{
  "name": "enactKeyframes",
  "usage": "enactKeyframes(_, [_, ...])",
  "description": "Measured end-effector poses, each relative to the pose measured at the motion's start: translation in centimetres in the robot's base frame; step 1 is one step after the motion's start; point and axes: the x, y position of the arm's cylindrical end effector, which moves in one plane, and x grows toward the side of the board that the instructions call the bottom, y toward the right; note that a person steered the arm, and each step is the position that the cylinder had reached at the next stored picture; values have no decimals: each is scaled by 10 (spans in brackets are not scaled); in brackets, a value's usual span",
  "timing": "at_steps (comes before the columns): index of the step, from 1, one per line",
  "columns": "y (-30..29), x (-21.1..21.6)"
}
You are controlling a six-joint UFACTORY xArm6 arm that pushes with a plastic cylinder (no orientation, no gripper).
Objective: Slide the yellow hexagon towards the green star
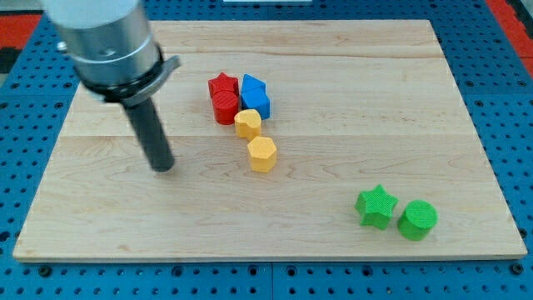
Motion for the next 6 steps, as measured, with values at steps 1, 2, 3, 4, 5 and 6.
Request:
enactKeyframes(1, [30,-2])
enactKeyframes(2, [54,-10])
enactKeyframes(3, [86,-11])
enactKeyframes(4, [127,-12])
enactKeyframes(5, [159,-15])
enactKeyframes(6, [182,-20])
